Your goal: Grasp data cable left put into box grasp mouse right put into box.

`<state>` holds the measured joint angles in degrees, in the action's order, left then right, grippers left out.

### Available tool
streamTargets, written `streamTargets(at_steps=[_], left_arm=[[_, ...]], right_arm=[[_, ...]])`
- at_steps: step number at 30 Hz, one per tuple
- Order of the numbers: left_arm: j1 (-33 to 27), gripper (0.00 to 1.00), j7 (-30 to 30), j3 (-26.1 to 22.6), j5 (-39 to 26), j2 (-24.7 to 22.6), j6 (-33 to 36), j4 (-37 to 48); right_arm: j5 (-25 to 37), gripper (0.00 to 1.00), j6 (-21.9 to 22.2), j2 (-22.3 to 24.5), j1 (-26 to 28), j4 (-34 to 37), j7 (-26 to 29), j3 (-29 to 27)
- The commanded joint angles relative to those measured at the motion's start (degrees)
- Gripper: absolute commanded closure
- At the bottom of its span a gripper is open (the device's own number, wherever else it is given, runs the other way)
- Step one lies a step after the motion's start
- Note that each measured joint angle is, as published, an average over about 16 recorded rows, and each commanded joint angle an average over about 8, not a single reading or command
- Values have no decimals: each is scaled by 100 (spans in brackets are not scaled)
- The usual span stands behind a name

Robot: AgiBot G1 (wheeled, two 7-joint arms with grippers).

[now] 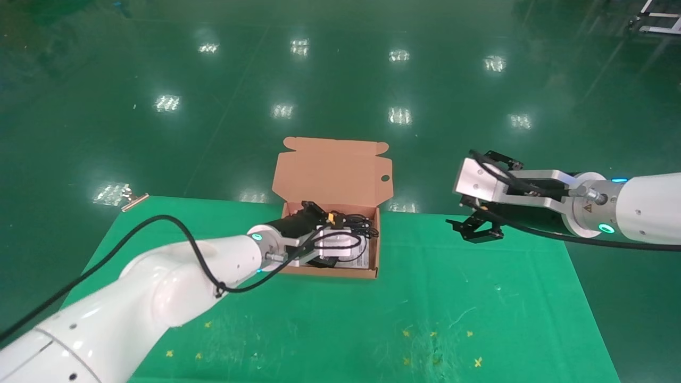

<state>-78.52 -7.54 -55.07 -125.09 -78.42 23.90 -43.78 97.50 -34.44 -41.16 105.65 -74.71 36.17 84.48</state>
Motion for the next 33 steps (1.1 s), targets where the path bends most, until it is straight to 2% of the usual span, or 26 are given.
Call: streamTargets(at_steps=[1, 14, 23, 33], left_arm=[[-56, 0, 32, -105, 103, -27, -23, 113], [-48, 0, 35, -85, 94, 1, 12, 75], [-232, 0, -115, 30, 213, 234, -63, -206], [-700, 0, -464, 398, 260, 575, -166, -470]], right_arm=[[127, 0, -58, 93, 48, -159, 152, 25], [100, 0, -63, 58, 37, -103, 112, 25], [186, 0, -22, 78, 198, -97, -10, -41], [706, 0, -724, -77, 1019, -210, -417, 2]])
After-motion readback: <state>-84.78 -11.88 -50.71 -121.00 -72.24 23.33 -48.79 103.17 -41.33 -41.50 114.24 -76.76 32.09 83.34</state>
